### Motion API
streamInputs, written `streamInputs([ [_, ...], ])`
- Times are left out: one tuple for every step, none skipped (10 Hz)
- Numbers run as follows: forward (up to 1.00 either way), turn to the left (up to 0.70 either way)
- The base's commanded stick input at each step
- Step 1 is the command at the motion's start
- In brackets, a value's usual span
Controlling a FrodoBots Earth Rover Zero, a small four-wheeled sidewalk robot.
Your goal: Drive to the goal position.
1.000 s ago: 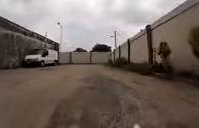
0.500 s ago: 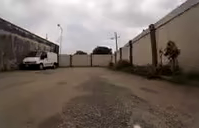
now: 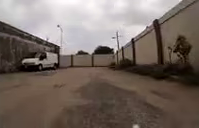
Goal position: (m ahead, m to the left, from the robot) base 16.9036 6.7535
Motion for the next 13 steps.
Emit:
streamInputs([
  [1.0,0.0],
  [1.0,0.0],
  [1.0,0.0],
  [1.0,0.27],
  [1.0,0.27],
  [1.0,0.27],
  [1.0,0.27],
  [1.0,0.27],
  [1.0,0.19],
  [1.0,0.04],
  [1.0,0.0],
  [1.0,0.0],
  [1.0,0.0],
])
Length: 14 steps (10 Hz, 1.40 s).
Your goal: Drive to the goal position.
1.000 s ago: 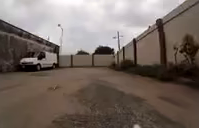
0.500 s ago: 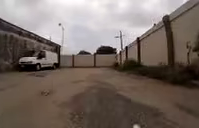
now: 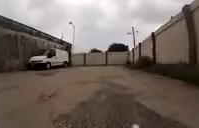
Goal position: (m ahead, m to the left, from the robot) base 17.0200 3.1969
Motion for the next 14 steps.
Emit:
streamInputs([
  [1.0,0.0],
  [1.0,0.0],
  [1.0,0.0],
  [1.0,0.0],
  [1.0,0.0],
  [1.0,0.0],
  [1.0,0.0],
  [1.0,0.0],
  [1.0,0.0],
  [1.0,0.0],
  [1.0,0.0],
  [1.0,0.0],
  [1.0,0.0],
  [1.0,0.0],
])
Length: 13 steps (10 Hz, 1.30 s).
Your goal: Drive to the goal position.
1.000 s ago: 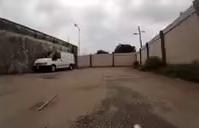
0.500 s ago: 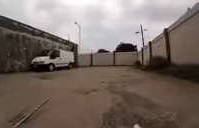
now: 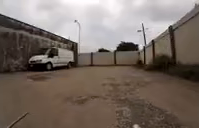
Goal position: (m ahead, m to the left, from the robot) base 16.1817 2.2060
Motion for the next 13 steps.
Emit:
streamInputs([
  [1.0,0.0],
  [1.0,0.0],
  [1.0,0.0],
  [1.0,0.0],
  [1.0,0.0],
  [1.0,0.0],
  [1.0,0.0],
  [1.0,0.0],
  [1.0,0.0],
  [1.0,0.0],
  [1.0,0.0],
  [1.0,0.0],
  [1.0,0.0],
])
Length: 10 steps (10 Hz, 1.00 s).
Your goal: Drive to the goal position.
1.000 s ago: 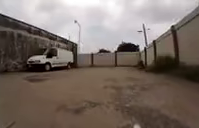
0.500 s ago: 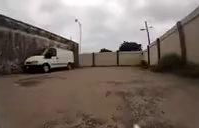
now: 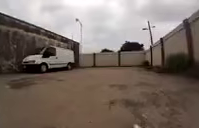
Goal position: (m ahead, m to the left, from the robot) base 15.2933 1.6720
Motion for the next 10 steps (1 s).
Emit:
streamInputs([
  [1.0,0.0],
  [1.0,0.0],
  [1.0,0.0],
  [1.0,0.0],
  [1.0,0.0],
  [1.0,0.0],
  [1.0,0.0],
  [1.0,0.0],
  [1.0,0.0],
  [1.0,0.0],
])
